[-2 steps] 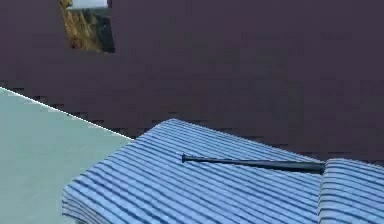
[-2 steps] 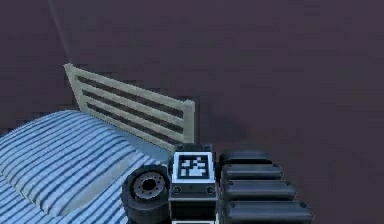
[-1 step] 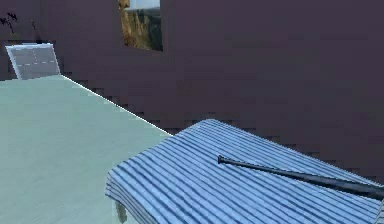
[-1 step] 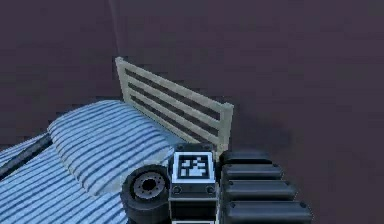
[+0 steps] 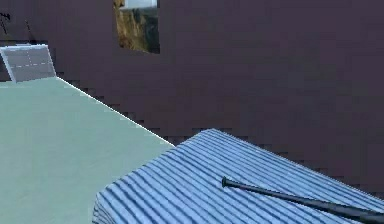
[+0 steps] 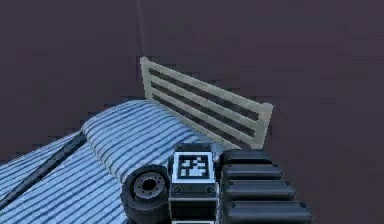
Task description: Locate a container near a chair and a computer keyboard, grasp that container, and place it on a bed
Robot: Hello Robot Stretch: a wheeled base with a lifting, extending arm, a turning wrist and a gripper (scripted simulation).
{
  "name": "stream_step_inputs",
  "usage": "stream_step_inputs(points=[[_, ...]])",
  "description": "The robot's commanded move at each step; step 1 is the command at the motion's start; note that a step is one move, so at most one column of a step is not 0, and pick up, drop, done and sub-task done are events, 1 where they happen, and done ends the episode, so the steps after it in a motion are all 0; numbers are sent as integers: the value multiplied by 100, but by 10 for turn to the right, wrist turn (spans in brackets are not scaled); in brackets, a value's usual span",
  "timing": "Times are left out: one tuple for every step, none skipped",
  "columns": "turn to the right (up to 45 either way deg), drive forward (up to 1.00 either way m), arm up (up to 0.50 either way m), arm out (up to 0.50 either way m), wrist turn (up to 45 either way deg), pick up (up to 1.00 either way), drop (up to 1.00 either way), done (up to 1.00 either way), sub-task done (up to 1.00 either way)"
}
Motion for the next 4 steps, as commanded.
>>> stream_step_inputs(points=[[450,0,0,0,0,0,0,0,0],[390,0,0,0,0,0,0,0,0],[-450,0,0,0,0,0,0,0,0],[-240,0,0,0,0,0,0,0,0]])
